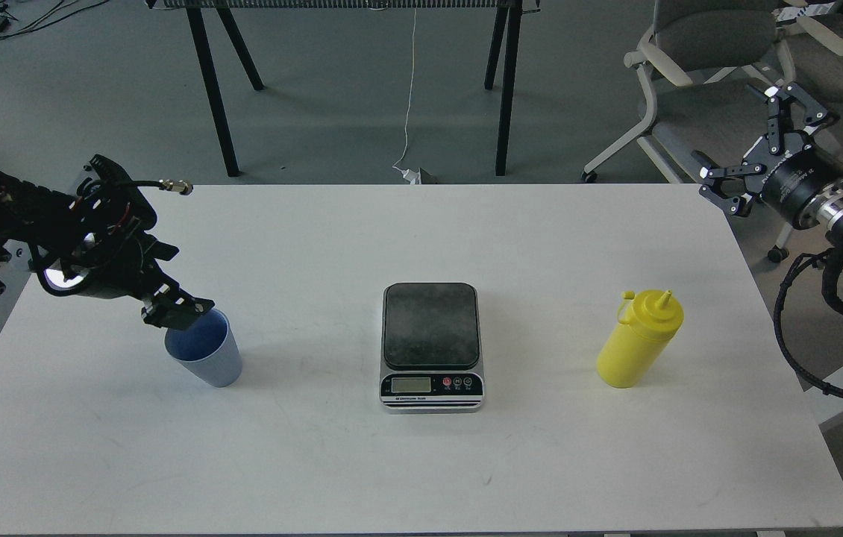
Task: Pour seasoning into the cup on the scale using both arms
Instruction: 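Lower the left gripper onto the blue cup and grasp it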
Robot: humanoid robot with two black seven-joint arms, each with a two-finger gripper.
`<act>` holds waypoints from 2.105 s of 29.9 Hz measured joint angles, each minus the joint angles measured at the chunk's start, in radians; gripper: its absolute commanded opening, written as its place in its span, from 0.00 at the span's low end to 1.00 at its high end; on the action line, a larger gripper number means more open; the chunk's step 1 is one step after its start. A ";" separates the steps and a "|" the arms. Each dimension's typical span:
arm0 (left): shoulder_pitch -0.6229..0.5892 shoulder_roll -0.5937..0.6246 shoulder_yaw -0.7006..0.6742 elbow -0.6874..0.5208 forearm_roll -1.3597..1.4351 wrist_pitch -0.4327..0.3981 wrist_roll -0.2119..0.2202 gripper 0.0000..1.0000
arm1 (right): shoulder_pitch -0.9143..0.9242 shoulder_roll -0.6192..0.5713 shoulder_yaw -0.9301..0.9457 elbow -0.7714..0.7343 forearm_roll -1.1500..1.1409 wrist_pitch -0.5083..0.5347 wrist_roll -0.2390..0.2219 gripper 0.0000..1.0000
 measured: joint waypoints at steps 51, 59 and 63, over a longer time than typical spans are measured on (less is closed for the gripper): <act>0.073 -0.116 0.101 0.208 0.000 0.099 0.000 0.45 | -0.038 -0.014 0.002 0.005 0.000 0.000 0.002 0.99; 0.072 -0.116 0.101 0.209 0.000 0.100 0.000 0.18 | -0.042 -0.015 0.003 0.003 0.000 0.000 0.002 0.99; 0.072 -0.117 0.101 0.209 0.000 0.099 0.000 0.08 | -0.046 -0.015 0.004 0.003 0.000 0.000 0.002 0.99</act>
